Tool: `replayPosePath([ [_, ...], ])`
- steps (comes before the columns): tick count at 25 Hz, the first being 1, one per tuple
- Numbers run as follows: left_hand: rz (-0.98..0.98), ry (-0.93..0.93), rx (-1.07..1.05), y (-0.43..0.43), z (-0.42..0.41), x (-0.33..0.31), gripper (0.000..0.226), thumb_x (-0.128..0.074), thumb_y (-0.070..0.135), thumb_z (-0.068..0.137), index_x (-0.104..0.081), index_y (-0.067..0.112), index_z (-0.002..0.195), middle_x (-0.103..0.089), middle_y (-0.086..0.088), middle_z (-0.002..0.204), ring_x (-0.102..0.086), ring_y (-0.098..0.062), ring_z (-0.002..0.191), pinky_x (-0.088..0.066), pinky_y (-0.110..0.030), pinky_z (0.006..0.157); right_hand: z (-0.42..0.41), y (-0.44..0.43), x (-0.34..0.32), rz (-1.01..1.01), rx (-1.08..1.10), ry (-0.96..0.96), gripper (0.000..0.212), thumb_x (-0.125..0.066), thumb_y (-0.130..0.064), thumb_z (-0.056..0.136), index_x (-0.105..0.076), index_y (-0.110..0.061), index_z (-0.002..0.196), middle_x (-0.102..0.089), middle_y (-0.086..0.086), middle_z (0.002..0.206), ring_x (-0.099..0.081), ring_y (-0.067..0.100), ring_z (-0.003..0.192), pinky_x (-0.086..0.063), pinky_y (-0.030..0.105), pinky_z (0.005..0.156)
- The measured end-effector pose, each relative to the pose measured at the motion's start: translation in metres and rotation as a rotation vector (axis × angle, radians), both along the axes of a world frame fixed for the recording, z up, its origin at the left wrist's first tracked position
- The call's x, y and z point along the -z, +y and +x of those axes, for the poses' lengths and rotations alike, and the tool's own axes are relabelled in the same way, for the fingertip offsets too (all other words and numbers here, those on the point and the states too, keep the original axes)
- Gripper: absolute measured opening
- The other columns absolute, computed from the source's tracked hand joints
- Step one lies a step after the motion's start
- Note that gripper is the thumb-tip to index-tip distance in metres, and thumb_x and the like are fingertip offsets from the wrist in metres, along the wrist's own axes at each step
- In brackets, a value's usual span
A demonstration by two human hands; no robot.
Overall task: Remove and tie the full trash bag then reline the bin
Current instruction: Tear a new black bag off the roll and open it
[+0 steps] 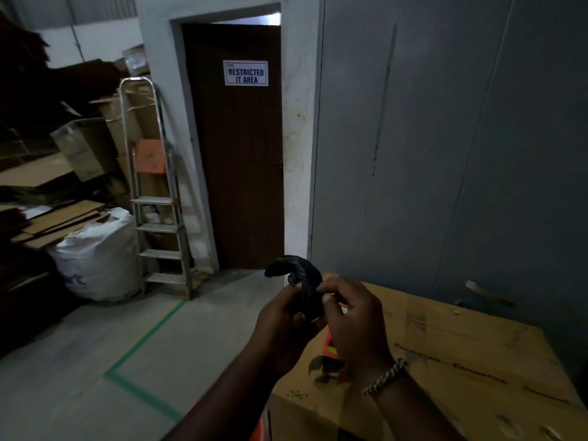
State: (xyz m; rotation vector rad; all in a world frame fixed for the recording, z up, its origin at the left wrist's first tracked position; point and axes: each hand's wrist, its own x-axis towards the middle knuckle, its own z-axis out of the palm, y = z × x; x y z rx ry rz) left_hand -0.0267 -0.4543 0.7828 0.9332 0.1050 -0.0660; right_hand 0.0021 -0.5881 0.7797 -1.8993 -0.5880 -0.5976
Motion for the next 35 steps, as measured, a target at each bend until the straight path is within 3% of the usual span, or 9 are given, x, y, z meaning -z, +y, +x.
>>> replayPosePath([
  [5,0.13,-0.113,0.037,0.005,-0.002,0.004,0.035,-0.052,0.02,0.104,-0.059,0.01,0.136,-0.064,-0.019,0.135,-0.059,-0.038,0.127,-0.041,-0.054,0.113,0.01,0.004,-0.02,0.05,-0.157,0.347,0.047,-0.076,-0.032,0.09,-0.058,-0.035,0.133,-0.064,-0.019,0.12,-0.062,-0.001,0.108,-0.057,0.022,0.087],
  [13,0.138,-0.125,0.044,0.048,0.01,0.006,0.04,-0.06,-0.003,0.094,-0.059,0.002,0.134,-0.064,-0.021,0.133,-0.061,-0.038,0.124,-0.042,-0.055,0.112,0.017,0.025,-0.017,0.133,0.005,0.313,0.014,-0.077,-0.025,0.089,-0.066,-0.027,0.098,-0.071,-0.01,0.092,-0.068,0.002,0.088,-0.061,0.031,0.076],
  [17,0.008,-0.069,-0.104,0.07,0.024,-0.004,0.035,-0.061,0.004,0.095,-0.06,0.006,0.13,-0.069,-0.021,0.126,-0.065,-0.038,0.12,-0.051,-0.045,0.102,0.02,0.037,-0.004,0.13,0.057,0.324,0.013,-0.078,-0.02,0.088,-0.067,-0.023,0.092,-0.071,-0.005,0.088,-0.068,0.009,0.085,-0.061,0.04,0.075],
  [21,0.016,-0.057,-0.157,0.089,0.04,-0.012,0.022,-0.063,0.016,0.097,-0.067,0.014,0.119,-0.074,-0.013,0.118,-0.07,-0.033,0.109,-0.055,-0.044,0.095,0.022,0.047,0.02,-0.147,-0.055,0.346,0.032,-0.08,-0.008,0.083,-0.063,-0.035,0.083,-0.067,-0.012,0.081,-0.062,-0.001,0.077,-0.049,0.022,0.065],
  [24,0.11,-0.048,-0.11,0.093,0.047,-0.013,0.036,-0.068,0.032,0.091,-0.065,0.018,0.125,-0.069,-0.008,0.094,-0.062,-0.023,0.08,-0.05,-0.036,0.071,0.022,0.05,0.02,-0.387,-0.22,0.389,0.053,-0.061,0.013,0.076,-0.073,-0.031,0.104,-0.07,-0.016,0.101,-0.061,-0.014,0.094,-0.049,0.012,0.077],
  [27,0.175,-0.053,-0.087,0.095,0.056,-0.009,0.032,-0.066,0.037,0.093,-0.065,0.028,0.123,-0.069,-0.005,0.103,-0.046,-0.02,0.071,-0.04,-0.032,0.062,0.027,0.042,0.004,-0.218,-0.327,0.408,0.048,-0.054,0.01,0.085,-0.074,-0.021,0.117,-0.073,-0.008,0.116,-0.063,-0.005,0.112,-0.052,0.023,0.095],
  [31,0.228,-0.05,-0.055,0.097,0.064,-0.002,0.036,-0.06,0.047,0.096,-0.064,0.028,0.127,-0.073,-0.008,0.117,-0.042,-0.021,0.07,-0.037,-0.031,0.06,0.035,0.039,-0.012,0.276,-0.354,0.403,0.035,-0.043,-0.037,0.105,-0.075,-0.026,0.115,-0.072,0.001,0.12,-0.066,0.023,0.117,-0.053,0.045,0.101],
  [33,0.238,-0.088,0.031,0.095,0.066,0.001,0.047,-0.057,0.052,0.097,-0.064,0.02,0.131,-0.075,-0.007,0.104,-0.038,-0.015,0.058,-0.034,-0.028,0.054,0.043,0.045,-0.016,0.183,-0.197,0.333,0.022,-0.062,-0.037,0.1,-0.069,-0.037,0.12,-0.069,-0.011,0.122,-0.064,0.011,0.114,-0.058,0.043,0.097],
  [35,0.279,-0.133,0.122,0.091,0.066,0.004,0.05,-0.053,0.054,0.098,-0.065,0.017,0.13,-0.072,-0.002,0.086,-0.038,-0.012,0.054,-0.032,-0.027,0.052,0.048,0.053,-0.017,-0.005,-0.141,0.295,0.049,-0.079,-0.027,0.089,-0.061,-0.042,0.131,-0.062,-0.021,0.129,-0.059,0.0,0.116,-0.057,0.028,0.094],
])
